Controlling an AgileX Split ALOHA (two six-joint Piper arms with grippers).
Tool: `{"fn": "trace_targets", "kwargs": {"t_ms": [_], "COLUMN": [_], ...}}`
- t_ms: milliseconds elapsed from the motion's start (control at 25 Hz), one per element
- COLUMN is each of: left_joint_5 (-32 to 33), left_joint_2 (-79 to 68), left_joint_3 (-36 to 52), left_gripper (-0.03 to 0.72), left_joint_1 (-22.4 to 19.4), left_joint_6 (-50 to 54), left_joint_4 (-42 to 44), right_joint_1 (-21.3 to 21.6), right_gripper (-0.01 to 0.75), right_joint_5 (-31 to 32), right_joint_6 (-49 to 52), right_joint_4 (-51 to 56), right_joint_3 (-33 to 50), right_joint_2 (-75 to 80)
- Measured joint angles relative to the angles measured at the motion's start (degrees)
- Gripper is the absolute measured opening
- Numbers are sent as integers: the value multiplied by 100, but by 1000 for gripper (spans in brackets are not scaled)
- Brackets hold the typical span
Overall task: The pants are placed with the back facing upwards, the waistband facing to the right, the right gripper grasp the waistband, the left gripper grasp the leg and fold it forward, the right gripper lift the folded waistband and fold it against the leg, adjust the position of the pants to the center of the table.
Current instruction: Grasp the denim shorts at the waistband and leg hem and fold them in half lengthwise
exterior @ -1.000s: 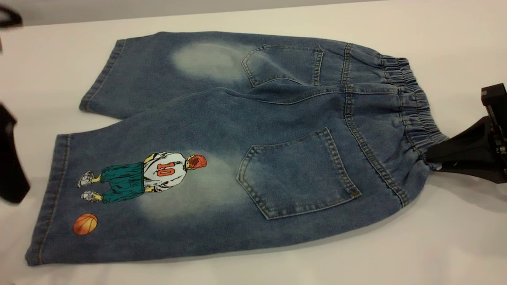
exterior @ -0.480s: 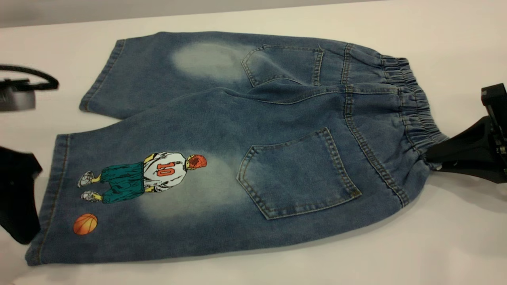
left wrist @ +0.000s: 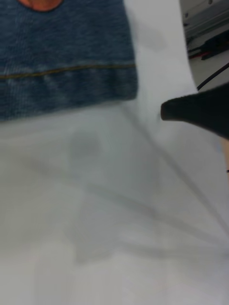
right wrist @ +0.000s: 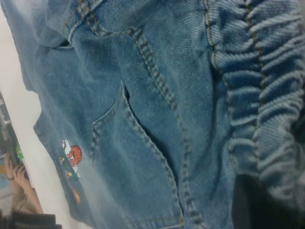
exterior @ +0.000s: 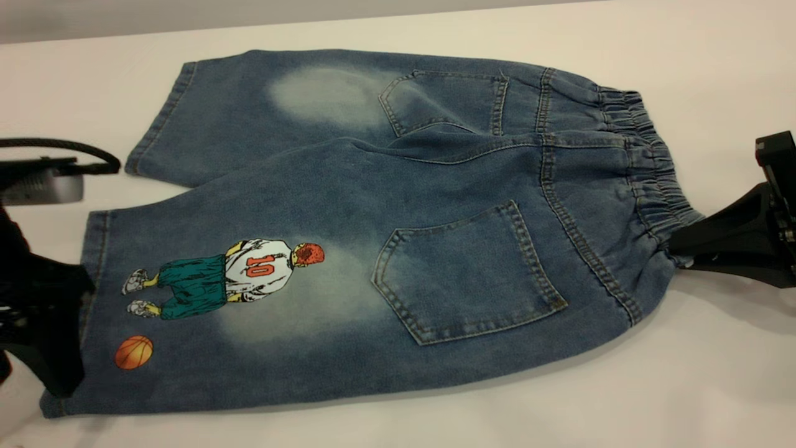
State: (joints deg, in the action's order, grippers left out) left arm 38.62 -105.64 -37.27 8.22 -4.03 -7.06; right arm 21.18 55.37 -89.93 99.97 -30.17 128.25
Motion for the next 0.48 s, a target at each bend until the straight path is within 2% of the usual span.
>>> {"fn": "trace_targets", "kwargs": {"t_ms": [480], "left_joint_5": [-214], "left_joint_2": [-728], "left_joint_3": [-192], "left_gripper": [504], "left_joint_1": [0], "left_joint_6": [4], "left_joint_4": [-38], "right_joint_1": [0], "right_gripper": [36], "right_joint_5": [5], "right_joint_6": [0], "right_joint_4": [0], "right_joint_3": [0], "right_joint_2": [0]}}
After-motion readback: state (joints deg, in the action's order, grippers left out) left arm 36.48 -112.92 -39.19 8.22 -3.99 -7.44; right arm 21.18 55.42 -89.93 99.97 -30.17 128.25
